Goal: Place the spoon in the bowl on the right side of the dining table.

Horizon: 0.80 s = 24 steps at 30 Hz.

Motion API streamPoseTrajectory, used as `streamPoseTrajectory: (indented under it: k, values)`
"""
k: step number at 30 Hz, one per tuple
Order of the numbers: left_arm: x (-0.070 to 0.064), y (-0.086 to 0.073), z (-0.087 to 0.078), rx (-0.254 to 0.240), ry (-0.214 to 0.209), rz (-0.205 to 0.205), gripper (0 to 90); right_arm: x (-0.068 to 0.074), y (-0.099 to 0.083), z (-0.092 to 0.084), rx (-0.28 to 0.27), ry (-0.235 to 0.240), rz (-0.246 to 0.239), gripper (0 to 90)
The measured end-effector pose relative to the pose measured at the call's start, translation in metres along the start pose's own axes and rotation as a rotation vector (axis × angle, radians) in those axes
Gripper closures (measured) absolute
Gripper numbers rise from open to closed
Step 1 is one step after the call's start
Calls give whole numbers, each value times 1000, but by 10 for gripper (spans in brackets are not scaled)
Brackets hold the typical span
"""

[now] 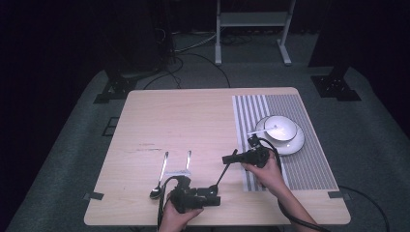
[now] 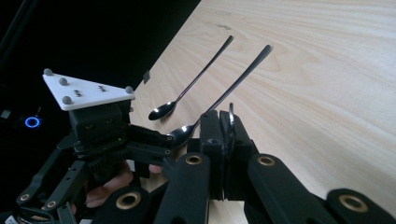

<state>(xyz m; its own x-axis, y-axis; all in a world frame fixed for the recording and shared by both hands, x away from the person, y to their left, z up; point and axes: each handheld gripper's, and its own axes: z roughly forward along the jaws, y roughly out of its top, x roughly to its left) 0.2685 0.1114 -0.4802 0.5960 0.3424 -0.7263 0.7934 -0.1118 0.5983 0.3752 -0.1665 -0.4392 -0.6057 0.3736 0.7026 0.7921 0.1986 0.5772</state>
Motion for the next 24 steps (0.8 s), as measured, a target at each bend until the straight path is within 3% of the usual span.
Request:
streamPoseTrajectory:
  k: [24]
  values:
    - [0, 1, -5, -9, 12, 15, 57, -3, 15, -26, -54, -53, 8, 889]
